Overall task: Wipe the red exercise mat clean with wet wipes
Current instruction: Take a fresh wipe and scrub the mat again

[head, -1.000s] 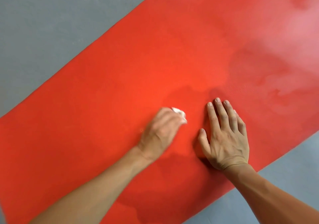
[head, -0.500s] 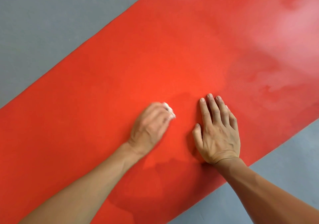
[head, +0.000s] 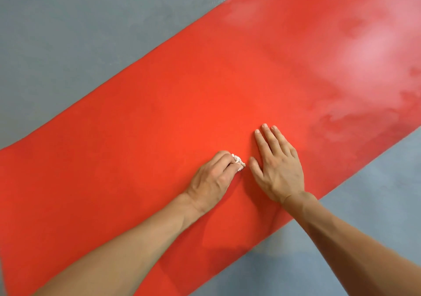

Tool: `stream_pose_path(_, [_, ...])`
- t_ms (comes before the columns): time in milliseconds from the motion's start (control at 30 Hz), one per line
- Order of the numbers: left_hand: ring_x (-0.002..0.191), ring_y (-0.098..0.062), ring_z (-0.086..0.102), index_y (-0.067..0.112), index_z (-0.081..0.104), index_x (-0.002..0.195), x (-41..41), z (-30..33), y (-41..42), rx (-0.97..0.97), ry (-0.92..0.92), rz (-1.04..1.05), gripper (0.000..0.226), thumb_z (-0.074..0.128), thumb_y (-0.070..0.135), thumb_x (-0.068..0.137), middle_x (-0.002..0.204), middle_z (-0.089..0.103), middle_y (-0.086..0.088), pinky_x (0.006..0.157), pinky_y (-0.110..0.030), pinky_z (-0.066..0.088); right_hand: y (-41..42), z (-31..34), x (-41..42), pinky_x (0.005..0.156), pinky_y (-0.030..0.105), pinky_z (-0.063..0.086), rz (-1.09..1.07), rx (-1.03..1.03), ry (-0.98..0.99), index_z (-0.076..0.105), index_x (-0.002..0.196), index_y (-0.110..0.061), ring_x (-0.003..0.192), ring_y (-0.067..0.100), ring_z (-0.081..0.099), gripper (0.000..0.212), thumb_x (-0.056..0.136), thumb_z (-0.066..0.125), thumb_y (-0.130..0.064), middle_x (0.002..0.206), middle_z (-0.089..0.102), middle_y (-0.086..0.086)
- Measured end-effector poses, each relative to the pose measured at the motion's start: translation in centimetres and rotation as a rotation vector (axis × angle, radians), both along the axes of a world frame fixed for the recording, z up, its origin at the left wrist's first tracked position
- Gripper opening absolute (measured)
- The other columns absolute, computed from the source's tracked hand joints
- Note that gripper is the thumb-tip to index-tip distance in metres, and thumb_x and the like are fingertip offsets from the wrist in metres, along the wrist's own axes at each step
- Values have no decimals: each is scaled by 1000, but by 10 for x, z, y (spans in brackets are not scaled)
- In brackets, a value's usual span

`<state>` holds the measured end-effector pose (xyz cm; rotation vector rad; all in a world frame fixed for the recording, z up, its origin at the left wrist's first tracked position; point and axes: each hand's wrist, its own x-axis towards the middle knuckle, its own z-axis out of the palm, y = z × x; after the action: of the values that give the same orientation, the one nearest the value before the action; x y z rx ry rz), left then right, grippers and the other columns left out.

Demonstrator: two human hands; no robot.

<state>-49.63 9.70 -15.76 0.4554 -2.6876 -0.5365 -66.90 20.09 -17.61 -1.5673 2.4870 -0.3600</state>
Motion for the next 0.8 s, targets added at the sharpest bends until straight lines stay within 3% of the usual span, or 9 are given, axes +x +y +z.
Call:
stream_pose_path(67, [97, -26, 66, 3, 74, 101, -1, 1, -3, -6, -11, -28, 11, 64, 7, 104, 98, 66, -7, 81, -39, 59, 10, 0, -28, 124, 41, 25, 144, 13, 58, 33, 160, -17, 157, 18, 17, 74, 99, 36, -58, 169, 25, 1])
stream_pose_path(133, [99, -26, 67, 4, 75, 101, -1, 0, -6, -7, -21, -29, 11, 64, 6, 103, 101, 68, -7, 85, -38, 58, 19, 2, -53, 127, 43, 20, 149, 46, 140, 26, 163, -19, 158, 19, 14, 79, 99, 33, -65, 170, 20, 3])
stream_pose_path(300, [99, -25, 67, 2, 77, 96, -51, -3, -29, 26, 49, 48, 9, 69, -3, 95, 101, 71, -9, 95, -29, 54, 23, -5, -64, 128, 44, 15, 45, 9, 128, 26, 163, -20, 158, 19, 12, 67, 101, 36, -44, 170, 21, 4])
stream_pose_path(500, [91, -26, 66, 5, 78, 95, -159, -1, -80, 64, 75, 6, 8, 70, 4, 94, 94, 69, -8, 86, -39, 56, 18, -3, -68, 126, 45, 21, 26, -35, 110, 35, 160, -18, 157, 20, 20, 64, 98, 45, -33, 167, 28, 4])
stream_pose_path(633, [90, -25, 65, 5, 77, 104, -97, 8, -67, 99, 5, -76, 11, 67, 7, 103, 96, 69, -6, 88, -36, 56, 16, -1, -70, 126, 45, 22, 29, -47, 95, 36, 159, -19, 156, 20, 21, 65, 97, 47, -33, 167, 29, 3])
stream_pose_path(800, [90, -22, 62, 6, 77, 106, -28, 19, -29, 130, -97, -16, 10, 68, 6, 102, 95, 67, -3, 86, -34, 55, 18, -2, -67, 126, 45, 22, 12, -44, 85, 36, 159, -19, 156, 21, 23, 66, 96, 47, -33, 167, 29, 4])
